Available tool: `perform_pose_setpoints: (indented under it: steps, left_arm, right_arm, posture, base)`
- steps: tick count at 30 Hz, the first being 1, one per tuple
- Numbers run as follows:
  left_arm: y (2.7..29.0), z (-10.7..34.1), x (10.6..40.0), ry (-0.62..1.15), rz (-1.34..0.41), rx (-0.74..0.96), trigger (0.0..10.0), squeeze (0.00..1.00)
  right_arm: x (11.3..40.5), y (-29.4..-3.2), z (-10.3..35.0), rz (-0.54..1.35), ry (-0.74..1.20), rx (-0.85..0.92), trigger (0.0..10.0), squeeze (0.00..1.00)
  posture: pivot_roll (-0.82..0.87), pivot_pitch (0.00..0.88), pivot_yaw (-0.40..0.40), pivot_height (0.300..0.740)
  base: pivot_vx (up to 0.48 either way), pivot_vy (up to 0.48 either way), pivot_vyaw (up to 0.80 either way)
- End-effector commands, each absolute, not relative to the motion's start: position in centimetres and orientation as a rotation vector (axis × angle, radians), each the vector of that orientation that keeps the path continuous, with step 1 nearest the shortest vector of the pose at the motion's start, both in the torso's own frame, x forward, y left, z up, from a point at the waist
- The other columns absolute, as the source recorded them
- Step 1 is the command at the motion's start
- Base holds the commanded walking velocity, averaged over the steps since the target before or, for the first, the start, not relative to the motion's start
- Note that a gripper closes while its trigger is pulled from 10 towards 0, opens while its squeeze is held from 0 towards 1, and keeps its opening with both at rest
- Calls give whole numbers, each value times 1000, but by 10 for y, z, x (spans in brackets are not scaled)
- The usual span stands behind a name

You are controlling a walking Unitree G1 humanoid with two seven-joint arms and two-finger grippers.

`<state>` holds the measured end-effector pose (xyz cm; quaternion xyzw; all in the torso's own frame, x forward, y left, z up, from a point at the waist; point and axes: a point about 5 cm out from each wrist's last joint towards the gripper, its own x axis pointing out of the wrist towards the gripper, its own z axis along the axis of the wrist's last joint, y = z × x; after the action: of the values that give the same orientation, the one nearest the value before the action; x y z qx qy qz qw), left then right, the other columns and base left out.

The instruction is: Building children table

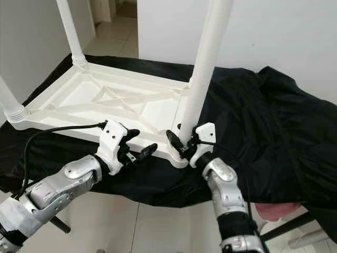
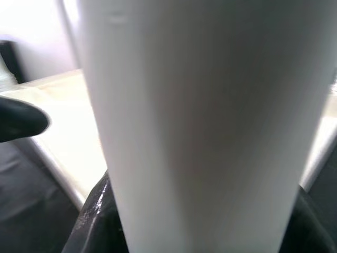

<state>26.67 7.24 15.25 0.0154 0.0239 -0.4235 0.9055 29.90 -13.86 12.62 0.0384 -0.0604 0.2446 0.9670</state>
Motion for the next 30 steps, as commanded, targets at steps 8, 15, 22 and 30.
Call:
perform_pose_setpoints:
  steps: [8, 15, 22, 30]
  left_arm:
    - [58, 156, 250, 39, -1327, 40, 10000, 0]
    - [58, 156, 251, 40, -1333, 45, 10000, 0]
    - [60, 158, 252, 39, -1335, 55, 10000, 0]
    - [63, 158, 252, 43, -1320, 58, 10000, 0]
  right_arm:
    - [286, -124, 121, 169, -98, 164, 10000, 0]
    - [282, -117, 129, 136, -109, 157, 10000, 0]
    - [280, -123, 140, 190, -154, 159, 10000, 1000]
    - [276, -135, 142, 295, -156, 101, 10000, 1000]
  posture:
    - [-121, 0, -29, 740]
    - [-101, 0, -21, 740]
    - [-66, 0, -28, 740]
    - [-47, 0, -49, 740]
  base:
    - [0, 0, 0]
    - [0, 0, 0]
    - [0, 0, 0]
    - [0, 0, 0]
